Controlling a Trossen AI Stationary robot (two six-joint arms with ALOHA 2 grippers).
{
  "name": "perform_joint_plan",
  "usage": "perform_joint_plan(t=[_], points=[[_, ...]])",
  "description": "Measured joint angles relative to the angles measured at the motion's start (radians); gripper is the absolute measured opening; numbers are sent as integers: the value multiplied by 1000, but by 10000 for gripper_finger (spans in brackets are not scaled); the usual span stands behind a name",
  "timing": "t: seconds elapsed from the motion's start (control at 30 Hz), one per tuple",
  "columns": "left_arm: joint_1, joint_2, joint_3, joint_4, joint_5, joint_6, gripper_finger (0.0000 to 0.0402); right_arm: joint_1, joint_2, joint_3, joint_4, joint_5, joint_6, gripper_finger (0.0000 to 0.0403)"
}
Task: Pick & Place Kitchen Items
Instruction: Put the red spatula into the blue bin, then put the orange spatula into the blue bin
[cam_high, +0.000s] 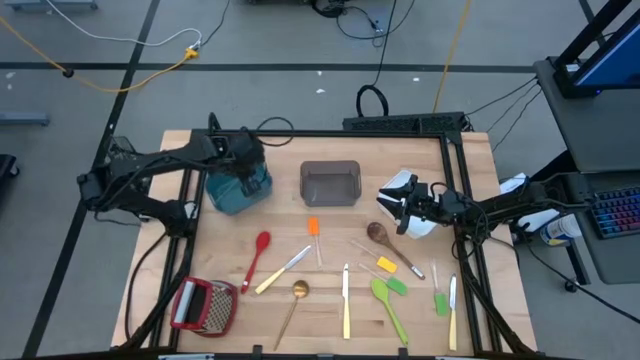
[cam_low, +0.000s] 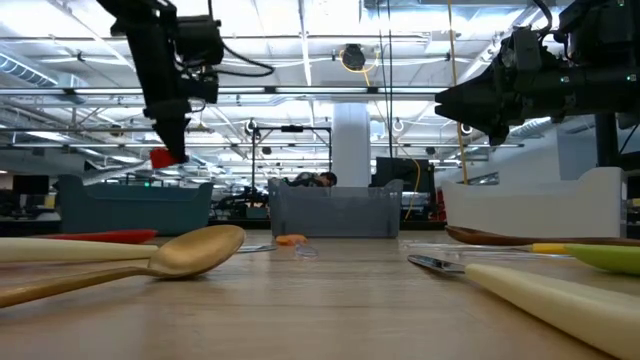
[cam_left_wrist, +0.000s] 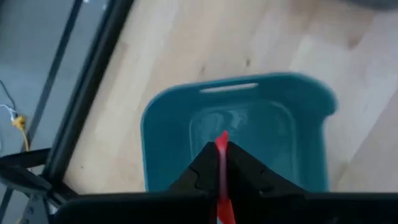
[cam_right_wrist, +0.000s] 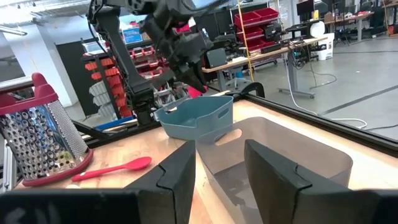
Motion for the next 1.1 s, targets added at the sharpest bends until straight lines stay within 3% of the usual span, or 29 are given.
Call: perform_joint_plan(t=[0.2, 0.37, 0.63, 1.1], points=[[55, 0, -99, 63, 128, 25, 9, -10, 0, 0, 0, 0, -22, 130], [65, 0, -187, 127, 134, 63, 27, -26, 0, 0, 0, 0, -22, 130], [64, 0, -216, 194, 118, 65, 33, -39, 0, 0, 0, -2, -23, 130], [63, 13, -214, 268, 120, 30, 144, -39, 0, 0, 51, -8, -18, 130]])
